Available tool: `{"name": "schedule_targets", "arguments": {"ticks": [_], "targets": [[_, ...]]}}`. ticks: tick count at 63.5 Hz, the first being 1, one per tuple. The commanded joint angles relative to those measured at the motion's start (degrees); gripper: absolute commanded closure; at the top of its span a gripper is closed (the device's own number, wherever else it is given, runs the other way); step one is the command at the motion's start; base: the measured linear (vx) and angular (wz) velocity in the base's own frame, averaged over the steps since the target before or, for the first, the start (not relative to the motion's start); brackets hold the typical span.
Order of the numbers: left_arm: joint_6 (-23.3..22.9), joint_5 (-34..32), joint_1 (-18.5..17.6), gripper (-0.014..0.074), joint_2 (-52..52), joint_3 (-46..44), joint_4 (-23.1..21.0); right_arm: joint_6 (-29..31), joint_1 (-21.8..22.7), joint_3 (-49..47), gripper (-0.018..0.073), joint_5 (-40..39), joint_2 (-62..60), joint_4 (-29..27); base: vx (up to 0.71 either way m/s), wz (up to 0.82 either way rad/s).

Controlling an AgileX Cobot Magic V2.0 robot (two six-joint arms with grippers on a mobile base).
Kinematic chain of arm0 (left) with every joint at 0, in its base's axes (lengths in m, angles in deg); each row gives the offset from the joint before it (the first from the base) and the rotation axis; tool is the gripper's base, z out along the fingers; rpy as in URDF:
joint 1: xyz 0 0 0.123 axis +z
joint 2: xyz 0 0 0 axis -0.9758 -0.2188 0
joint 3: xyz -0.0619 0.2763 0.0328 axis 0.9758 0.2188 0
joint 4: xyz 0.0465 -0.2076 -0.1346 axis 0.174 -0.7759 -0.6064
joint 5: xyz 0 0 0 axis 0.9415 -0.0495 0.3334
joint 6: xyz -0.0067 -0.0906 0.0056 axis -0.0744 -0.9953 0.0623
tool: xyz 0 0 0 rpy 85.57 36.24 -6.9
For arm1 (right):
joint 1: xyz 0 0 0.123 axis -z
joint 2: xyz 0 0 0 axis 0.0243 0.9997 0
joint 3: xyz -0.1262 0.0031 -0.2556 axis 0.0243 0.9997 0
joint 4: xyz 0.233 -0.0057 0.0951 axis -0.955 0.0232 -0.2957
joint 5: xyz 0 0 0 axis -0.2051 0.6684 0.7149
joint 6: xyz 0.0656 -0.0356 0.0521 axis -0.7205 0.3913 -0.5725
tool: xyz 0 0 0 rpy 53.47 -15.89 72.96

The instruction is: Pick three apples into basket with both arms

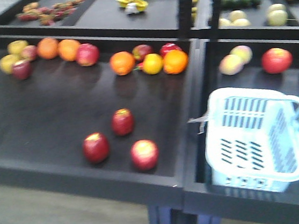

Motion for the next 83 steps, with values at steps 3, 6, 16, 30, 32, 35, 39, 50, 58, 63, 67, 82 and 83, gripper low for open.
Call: {"name": "schedule_targets", "arguments": {"ticks": [3, 6, 16, 30, 32, 35, 39, 50, 58, 63, 67, 82, 83], "targets": [[-0.5, -4.5, -0.3, 0.0603, 0.8, 1.3, -0.1, 0.2, 0.1, 0.8, 0.0568, -4.2, -0.6, 0.3, 0.13, -0.49], [-0.5, -4.5, -0.3, 0.0603, 0.8, 1.3, -0.1, 0.2, 0.1, 0.8, 0.0568, -4.2, -0.6, 0.3, 0.12, -0.48], [-0.5, -4.5, -0.3, 0.0603, 0.8, 1.3, -0.1, 0.2, 0.1, 0.8, 0.0568, -4.2, -0.6, 0.3, 0.11, -0.44], [-0.5, -4.5, -0.3, 0.0603, 0.8, 1.3, -0.1, 0.2, 0.1, 0.8, 0.0568, -4.2, -0.6, 0.3, 0.09, -0.33], [-0.5, -4.5, -0.3, 0.0603, 0.8, 1.3, -0.1, 0.2, 0.1, 0.8, 0.0568, -4.2, -0.6, 0.3, 0.07, -0.27], [-0.5, -4.5, -0.3, 0.0603, 0.8, 1.3, -0.1, 0.2, 0.1, 0.8, 0.0568, -4.2, -0.6, 0.3, 0.07, -0.26], [-0.5, -4.5, -0.3, 0.0603, 0.8, 1.3, -0.1, 0.2, 0.1, 0.8, 0.0568, -4.2, -0.6, 0.3, 0.06, -0.25], [-0.5, -4.5, -0.3, 0.0603, 0.8, 1.3, -0.1, 0.2, 0.1, 0.8, 0.0568, -4.2, -0.6, 0.3, 0.06, -0.19], [-0.5, -4.5, -0.3, 0.0603, 0.8, 1.3, -0.1, 0.2, 0.1, 0.8, 0.0568, -4.2, -0.6, 0.3, 0.06, -0.12], [-0.5, -4.5, -0.3, 0.0603, 0.8, 1.3, -0.1, 0.2, 0.1, 0.8, 0.0568, -4.2, -0.6, 0.3, 0.06, -0.09], [-0.5, -4.5, -0.3, 0.0603, 0.8, 1.3, -0.1, 0.2, 0.1, 0.8, 0.0568, -4.2, -0.6, 0.3, 0.06, -0.08], [-0.5, -4.5, -0.3, 0.0603, 0.8, 1.3, -0.1, 0.2, 0.1, 0.8, 0.0568, -4.2, -0.6, 0.3, 0.06, -0.05], [-0.5, -4.5, -0.3, 0.0603, 0.8, 1.3, -0.1, 0.2, 0.1, 0.8, 0.0568, -4.2, -0.6, 0.3, 0.07, -0.03]]}}
